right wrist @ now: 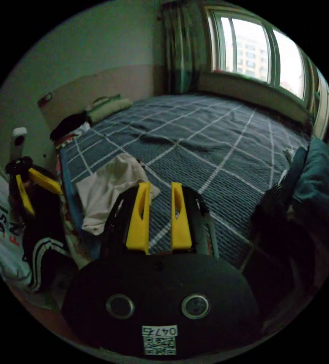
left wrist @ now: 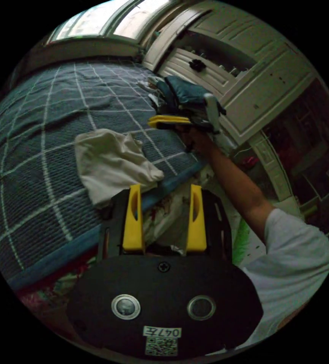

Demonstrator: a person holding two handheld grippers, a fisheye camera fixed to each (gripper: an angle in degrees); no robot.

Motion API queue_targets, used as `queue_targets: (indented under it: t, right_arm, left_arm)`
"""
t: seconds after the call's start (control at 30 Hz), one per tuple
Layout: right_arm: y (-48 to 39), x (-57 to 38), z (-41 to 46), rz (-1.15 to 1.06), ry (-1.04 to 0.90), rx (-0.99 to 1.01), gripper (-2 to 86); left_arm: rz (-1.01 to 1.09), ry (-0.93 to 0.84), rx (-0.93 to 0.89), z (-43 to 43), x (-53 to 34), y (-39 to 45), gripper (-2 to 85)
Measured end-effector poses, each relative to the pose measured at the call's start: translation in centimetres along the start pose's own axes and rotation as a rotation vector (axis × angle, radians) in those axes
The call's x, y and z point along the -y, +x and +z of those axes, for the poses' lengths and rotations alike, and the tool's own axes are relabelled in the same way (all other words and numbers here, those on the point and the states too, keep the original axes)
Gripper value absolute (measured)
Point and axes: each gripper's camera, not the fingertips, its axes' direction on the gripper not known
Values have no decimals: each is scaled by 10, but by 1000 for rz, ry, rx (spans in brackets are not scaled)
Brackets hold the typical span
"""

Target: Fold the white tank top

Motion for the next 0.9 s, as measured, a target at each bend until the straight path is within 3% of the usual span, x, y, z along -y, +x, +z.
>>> queue_targets:
  t: [0.1, 0.23, 0.4, 0.53, 0.67, 0.8, 0.9]
  right_arm:
    - [-40, -10, -27, -108, 44, 40, 29]
    - [-77, -20, -28, -222, -26, -40, 9]
    - [-27, -6, -34, -89, -31, -52, -1]
    - [17, -17, -11, -76, -293, -84, -4]
    - [75, -52, -53, 173, -131, 3, 3]
    - [85, -71, -95, 224, 7, 26, 23]
    - [85, -75, -108, 202, -24, -5, 33]
  left_arm:
    - [-87, 26, 111, -3, 7, -28, 121]
    - [-39, -76, -106, 39, 32, -33, 101]
    - [-8, -169, 64, 102, 69, -25, 100]
    - [-79, -203, -22, 124, 70, -44, 90]
    - [-117, -203, -85, 136, 79, -54, 84]
    - [-63, -184, -80, 142, 96, -42, 94]
    - [67, -108, 20, 137, 122, -13, 95]
